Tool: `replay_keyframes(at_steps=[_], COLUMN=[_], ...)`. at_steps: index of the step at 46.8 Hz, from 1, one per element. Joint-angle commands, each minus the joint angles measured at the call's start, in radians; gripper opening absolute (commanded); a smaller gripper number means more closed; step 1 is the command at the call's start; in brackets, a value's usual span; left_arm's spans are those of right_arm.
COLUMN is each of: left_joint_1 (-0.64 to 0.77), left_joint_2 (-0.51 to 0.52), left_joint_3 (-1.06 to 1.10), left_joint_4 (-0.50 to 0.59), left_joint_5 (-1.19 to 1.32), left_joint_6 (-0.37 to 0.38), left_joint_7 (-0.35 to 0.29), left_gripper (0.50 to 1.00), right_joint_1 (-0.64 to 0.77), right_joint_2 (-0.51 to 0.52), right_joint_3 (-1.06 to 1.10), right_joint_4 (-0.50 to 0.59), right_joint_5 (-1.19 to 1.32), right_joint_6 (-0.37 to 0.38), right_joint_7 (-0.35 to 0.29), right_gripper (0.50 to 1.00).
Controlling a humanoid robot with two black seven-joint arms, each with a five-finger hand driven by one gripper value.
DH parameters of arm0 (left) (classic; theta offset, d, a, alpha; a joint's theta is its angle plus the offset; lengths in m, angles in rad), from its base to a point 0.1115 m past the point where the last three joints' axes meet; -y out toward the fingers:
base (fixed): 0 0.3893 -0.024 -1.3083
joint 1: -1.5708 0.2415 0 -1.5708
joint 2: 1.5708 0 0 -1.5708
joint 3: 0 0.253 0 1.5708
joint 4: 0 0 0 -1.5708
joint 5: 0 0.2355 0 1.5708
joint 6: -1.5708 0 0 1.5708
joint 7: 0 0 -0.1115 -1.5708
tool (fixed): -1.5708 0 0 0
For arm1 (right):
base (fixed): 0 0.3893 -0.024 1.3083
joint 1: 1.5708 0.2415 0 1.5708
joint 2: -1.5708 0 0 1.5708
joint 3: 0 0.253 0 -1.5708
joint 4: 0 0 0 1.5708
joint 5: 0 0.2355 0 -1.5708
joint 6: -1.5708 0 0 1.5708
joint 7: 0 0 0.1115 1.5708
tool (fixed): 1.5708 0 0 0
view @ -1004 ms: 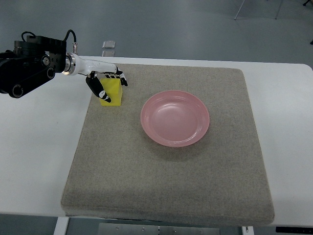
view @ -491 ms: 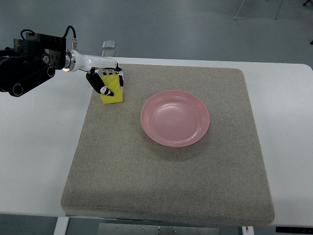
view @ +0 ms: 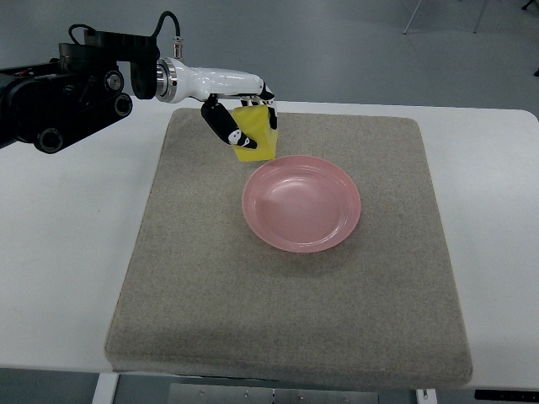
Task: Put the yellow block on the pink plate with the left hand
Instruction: 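Lift the cube and carry it with the left hand over the pink plate, then lower the cube onto the pink plate and open the left hand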
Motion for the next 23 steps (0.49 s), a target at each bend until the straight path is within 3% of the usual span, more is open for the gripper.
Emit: replay_keyframes(at_steps=[1,7,18,23], left_joint_1=[0.000,0.009,0.027,0.035], left_joint_2=[-0.021,-0.070,-0.153,-0.165], left_joint_3=[0.001,0.005,0.011,0.022], left_joint_4=[-0.014,-0.015,0.000,0.008], left_joint_5=[0.001,0.004,0.007,0.007], left_joint_6=[-0.004,-0.004,-0.007,-0.022], left_joint_7=[0.000,0.000,0.006,0.011], left_gripper=[0.621,0.623,0.690,0.694], right_joint_1=[0.000,0.000,0.000,0.000], right_joint_2=[0.000,0.000,0.000,0.000], right_joint_3=[0.000,0.000,0.000,0.000], right_joint_4=[0.000,0.000,0.000,0.000], right_joint_5=[0.000,0.000,0.000,0.000], right_joint_6=[0.000,0.000,0.000,0.000], right_joint_7=[0.000,0.000,0.000,0.000], right_gripper=[0.924,0.924,0.924,0.924])
